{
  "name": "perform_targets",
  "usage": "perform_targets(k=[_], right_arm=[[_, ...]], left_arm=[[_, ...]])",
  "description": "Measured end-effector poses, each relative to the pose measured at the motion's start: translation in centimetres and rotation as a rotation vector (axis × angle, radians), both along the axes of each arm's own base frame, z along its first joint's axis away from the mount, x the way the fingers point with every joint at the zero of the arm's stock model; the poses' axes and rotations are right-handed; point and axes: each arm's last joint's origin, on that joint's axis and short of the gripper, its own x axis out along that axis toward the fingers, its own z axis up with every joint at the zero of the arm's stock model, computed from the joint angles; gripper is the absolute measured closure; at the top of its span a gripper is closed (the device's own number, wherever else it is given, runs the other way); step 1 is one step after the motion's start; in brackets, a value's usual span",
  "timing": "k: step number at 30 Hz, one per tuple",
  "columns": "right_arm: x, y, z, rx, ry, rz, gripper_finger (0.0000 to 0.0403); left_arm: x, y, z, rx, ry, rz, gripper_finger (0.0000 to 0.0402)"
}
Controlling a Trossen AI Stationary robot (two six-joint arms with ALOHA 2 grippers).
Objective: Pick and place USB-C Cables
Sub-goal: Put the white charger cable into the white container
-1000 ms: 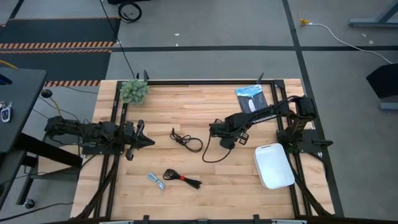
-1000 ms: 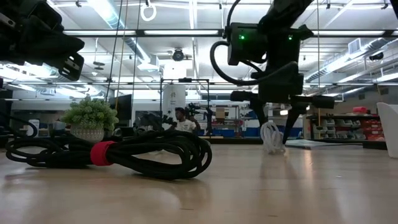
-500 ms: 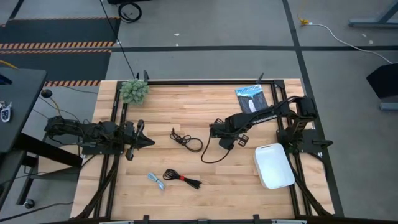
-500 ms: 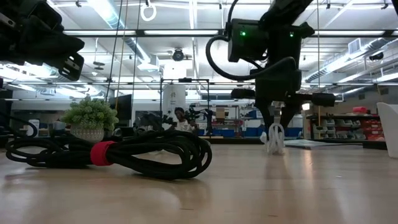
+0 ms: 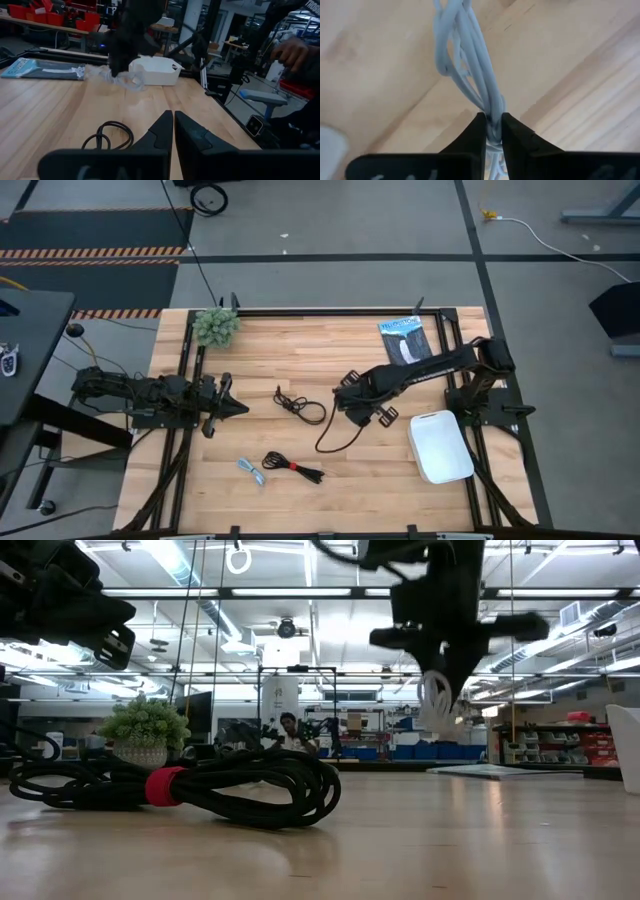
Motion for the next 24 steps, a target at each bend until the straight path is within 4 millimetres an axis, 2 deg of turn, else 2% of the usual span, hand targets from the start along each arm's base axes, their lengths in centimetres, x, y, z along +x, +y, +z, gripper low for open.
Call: perform_targets(k=[8,14,19,24], right_arm=[[-1.2,4.7,3.2,0.078,0.052,-0.065,0.0355],[-2.6,6.8,4.9,0.068,0.075,-0.346,0.0355],[-4.3,7.5,5.2,-0.012,0.154,-0.603,0.0355],[-5.3,9.2,5.7,0.038,0.138,-0.764,0.0355]], left_arm=[[0.0,0.0,0.0,0.000,0.000,0.000,0.0377],[0.0,0.0,0.0,0.000,0.000,0.000,0.0377],[0.0,0.0,0.0,0.000,0.000,0.000,0.0377],[0.0,0.0,0.0,0.000,0.000,0.000,0.0377]])
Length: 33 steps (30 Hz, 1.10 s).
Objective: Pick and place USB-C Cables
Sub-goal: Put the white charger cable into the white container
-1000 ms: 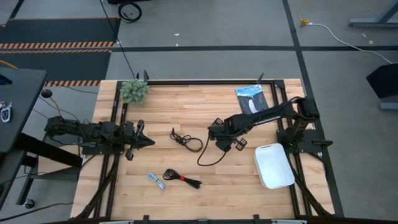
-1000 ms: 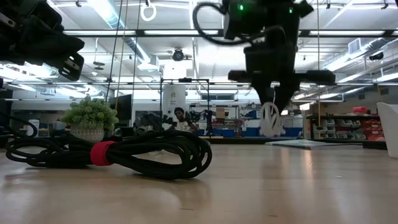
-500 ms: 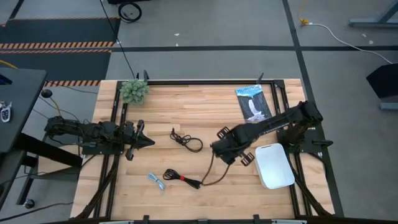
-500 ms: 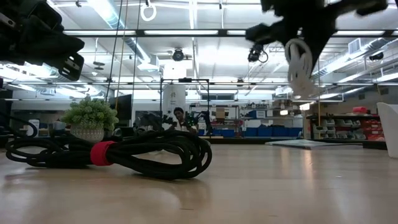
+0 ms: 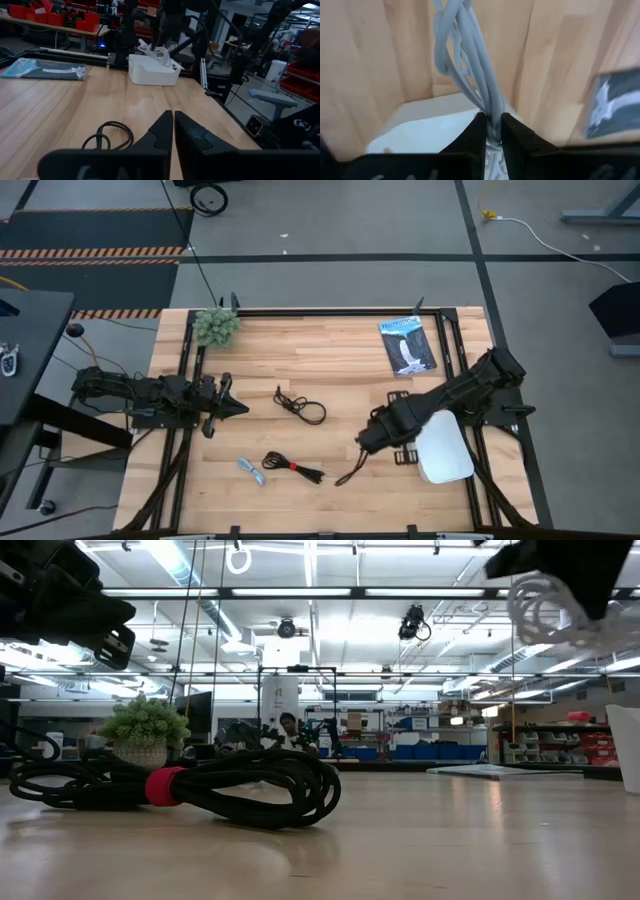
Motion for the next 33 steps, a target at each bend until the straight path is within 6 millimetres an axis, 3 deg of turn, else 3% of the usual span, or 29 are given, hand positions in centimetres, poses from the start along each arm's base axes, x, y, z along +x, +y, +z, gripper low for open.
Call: perform_targets(k=[5,9,17,21,26,33], right_arm=[[-2.1,1.2,0.8,-0.040,-0.056,-0.104,0.0355],[-4.9,1.7,1.4,-0.053,-0.108,-0.226,0.0355],[-10.0,2.0,1.4,-0.079,-0.189,-0.699,0.0355],[-11.3,2.6,0.5,-0.086,-0.151,-0.852,0.0355],[-12.3,2.8,-1.1,-0.136,-0.096,-0.863,0.0354],[-12.2,2.4,-3.6,-0.132,-0.093,-0.883,0.0353]], left_arm=[[0.0,0.0,-0.1,0.001,0.005,0.000,0.0377],[0.0,0.0,0.0,0.000,0.002,0.000,0.0377],[0.0,0.0,0.0,0.000,0.002,0.000,0.0377],[0.0,0.0,0.0,0.000,0.001,0.000,0.0377],[0.0,0.0,0.0,0.000,0.000,0.000,0.0377],[0.0,0.0,0.0,0.000,0.000,0.000,0.0377]])
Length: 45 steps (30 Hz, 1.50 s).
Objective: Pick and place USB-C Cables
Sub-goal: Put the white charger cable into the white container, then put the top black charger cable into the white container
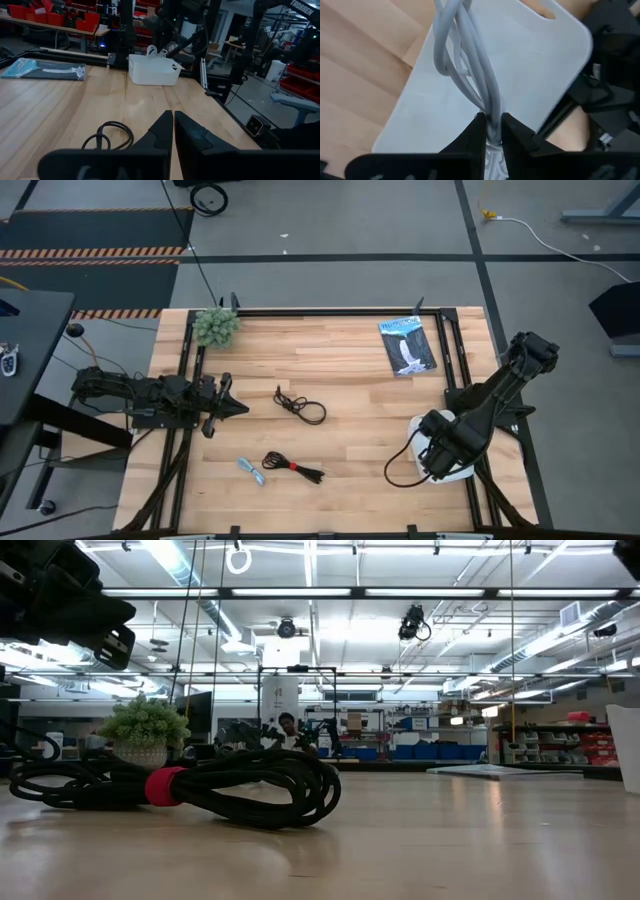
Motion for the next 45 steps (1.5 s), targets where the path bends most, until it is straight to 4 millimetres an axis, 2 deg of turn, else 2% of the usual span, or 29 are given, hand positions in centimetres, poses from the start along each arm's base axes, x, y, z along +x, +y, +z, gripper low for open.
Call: perform_targets(k=[8,16,25,33,36,40,45], right_arm=[[-0.3,-0.6,-1.5,-0.011,0.045,-0.031,0.0344],[-0.1,-0.3,-1.6,0.024,0.037,-0.039,0.0288],[0.6,0.2,0.9,0.043,-0.030,-0.034,0.0265],[0.1,-0.2,1.2,0.009,0.037,-0.018,0.0258],[0.6,-0.2,1.1,0.014,-0.016,0.014,0.0255],[2.4,0.0,1.0,0.069,-0.175,0.111,0.0256],[5.6,1.0,1.6,0.072,-0.547,0.313,0.0256]], left_arm=[[0.0,0.0,0.0,0.000,0.000,0.000,0.0377],[0.0,0.0,0.0,0.000,0.000,0.000,0.0377],[0.0,0.0,0.0,0.000,0.000,0.000,0.0377],[0.0,0.0,0.0,0.000,0.000,0.000,0.0377],[0.0,0.0,0.0,0.000,0.000,0.000,0.0377],[0.0,0.0,0.0,0.000,0.001,0.000,0.0377],[0.0,0.0,0.0,0.000,0.001,0.000,0.0377]])
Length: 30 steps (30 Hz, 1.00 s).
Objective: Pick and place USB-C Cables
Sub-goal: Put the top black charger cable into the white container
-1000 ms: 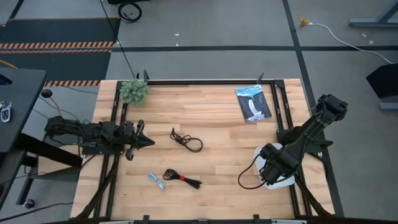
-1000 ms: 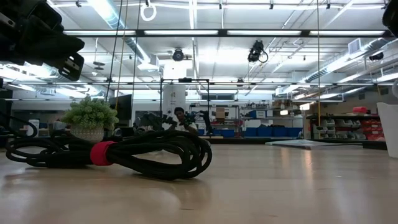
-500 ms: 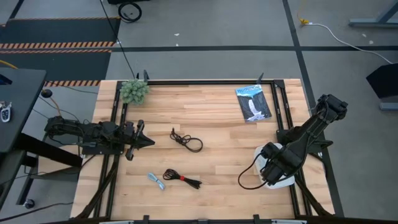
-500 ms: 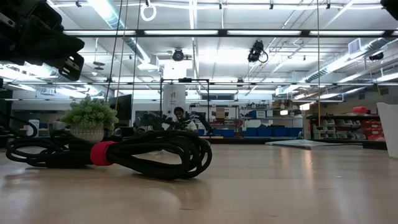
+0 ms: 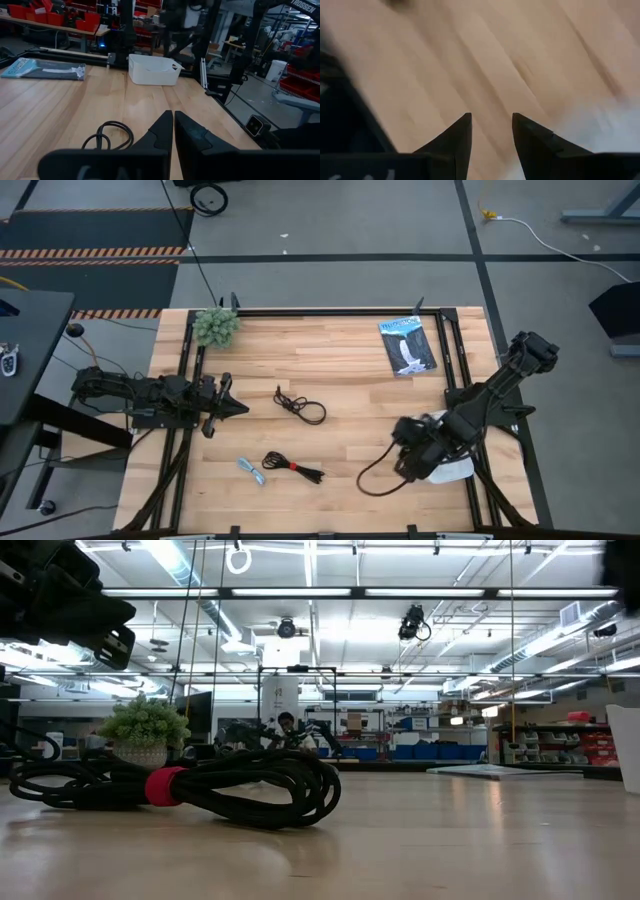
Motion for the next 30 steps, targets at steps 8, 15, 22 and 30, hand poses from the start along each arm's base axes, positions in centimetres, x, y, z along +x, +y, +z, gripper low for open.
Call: perform_targets(k=[8,15,22,30], right_arm=[[5.8,0.0,0.2,-0.238,-0.405,0.212,0.0257],[11.6,-3.9,-2.9,-0.266,-0.398,0.297,0.0257],[15.9,-8.2,-5.6,-0.274,-0.469,0.370,0.0256],[18.2,-11.9,-8.5,-0.357,-0.452,0.406,0.0256]], left_arm=[[0.0,0.0,0.0,0.000,0.000,0.000,0.0377],[0.0,0.0,0.0,0.000,0.000,0.000,0.0377],[0.0,0.0,0.0,0.000,0.000,0.000,0.0377],[0.0,0.0,0.0,0.000,0.000,0.000,0.0377]])
